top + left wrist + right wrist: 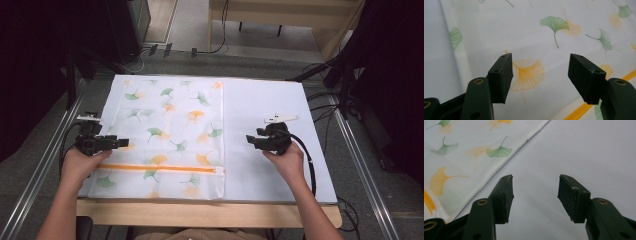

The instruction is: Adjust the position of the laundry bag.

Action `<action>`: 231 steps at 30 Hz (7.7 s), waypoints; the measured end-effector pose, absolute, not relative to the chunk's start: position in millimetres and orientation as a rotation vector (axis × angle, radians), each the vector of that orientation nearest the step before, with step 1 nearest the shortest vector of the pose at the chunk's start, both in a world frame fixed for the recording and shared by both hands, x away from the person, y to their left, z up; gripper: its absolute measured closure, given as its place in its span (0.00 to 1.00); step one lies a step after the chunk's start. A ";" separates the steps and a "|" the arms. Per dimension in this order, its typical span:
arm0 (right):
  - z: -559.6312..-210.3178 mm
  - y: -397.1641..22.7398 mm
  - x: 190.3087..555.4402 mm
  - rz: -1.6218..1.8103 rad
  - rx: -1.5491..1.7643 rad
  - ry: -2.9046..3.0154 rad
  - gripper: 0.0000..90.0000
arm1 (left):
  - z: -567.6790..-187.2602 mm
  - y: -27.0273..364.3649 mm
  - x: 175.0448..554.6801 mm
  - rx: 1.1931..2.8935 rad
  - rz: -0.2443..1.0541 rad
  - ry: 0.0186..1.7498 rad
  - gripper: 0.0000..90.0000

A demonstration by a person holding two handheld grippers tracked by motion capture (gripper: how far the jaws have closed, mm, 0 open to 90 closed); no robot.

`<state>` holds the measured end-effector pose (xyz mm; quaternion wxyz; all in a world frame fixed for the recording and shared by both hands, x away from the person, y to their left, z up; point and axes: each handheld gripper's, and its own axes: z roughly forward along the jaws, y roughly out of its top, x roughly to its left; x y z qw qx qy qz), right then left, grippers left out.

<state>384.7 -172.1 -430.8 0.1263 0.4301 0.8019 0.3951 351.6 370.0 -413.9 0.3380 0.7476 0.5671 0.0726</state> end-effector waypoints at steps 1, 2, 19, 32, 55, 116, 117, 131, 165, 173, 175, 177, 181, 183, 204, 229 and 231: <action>-430.8 -172.1 384.7 1.150 1.252 2.335 0.53 | -413.9 370.0 351.6 1.948 0.189 1.477 0.41; -431.9 -171.3 384.7 1.142 1.257 2.345 0.52 | -413.8 368.5 351.6 1.950 0.192 1.470 0.41; -431.6 -169.6 384.7 1.205 1.283 2.351 0.49 | -411.5 364.5 347.8 1.960 0.171 1.371 0.56; -433.6 -167.8 384.8 1.185 1.266 2.376 0.49 | -411.0 368.9 350.8 1.943 0.122 1.459 0.49; -436.5 -159.9 384.9 1.154 1.258 2.399 0.50 | -410.6 370.4 348.4 1.941 0.164 1.478 0.46; -465.4 -63.6 424.1 1.068 1.265 2.521 1.00 | -439.7 402.2 338.3 1.878 0.144 1.654 0.99; -465.4 -63.6 424.1 1.068 1.265 2.521 1.00 | -439.7 402.2 338.3 1.878 0.144 1.654 0.99; -462.5 -90.2 425.5 1.055 1.346 2.490 1.00 | -436.1 376.4 350.9 1.947 0.122 1.583 0.99; -460.1 -161.7 420.0 1.039 1.509 2.349 1.00 | -431.9 313.5 375.3 2.036 0.017 1.386 0.99; -460.3 -176.9 417.7 1.032 1.544 2.315 1.00 | -431.7 300.1 379.6 2.069 0.002 1.350 0.99; -459.8 -179.8 416.9 1.026 1.551 2.307 1.00 | -431.9 296.9 380.7 2.067 -0.002 1.344 0.99; -459.8 -184.2 416.7 1.019 1.558 2.294 1.00 | -432.2 292.7 382.2 2.077 -0.019 1.333 0.99; -459.9 -191.3 417.2 1.025 1.566 2.278 1.00 | -431.9 286.7 382.7 2.095 -0.017 1.314 0.99; -459.8 -191.9 417.5 1.022 1.563 2.276 1.00 | -432.1 285.4 382.8 2.099 -0.012 1.310 0.99; -460.9 -194.3 420.7 1.023 1.559 2.280 1.00 | -435.6 284.5 382.3 2.130 -0.030 1.321 0.98; -460.8 -191.5 419.3 1.004 1.573 2.309 1.00 | -430.1 294.6 378.9 2.039 0.061 1.305 0.55; -460.4 -192.8 418.9 1.015 1.581 2.306 0.97 | -428.2 294.8 378.5 2.028 0.070 1.285 0.53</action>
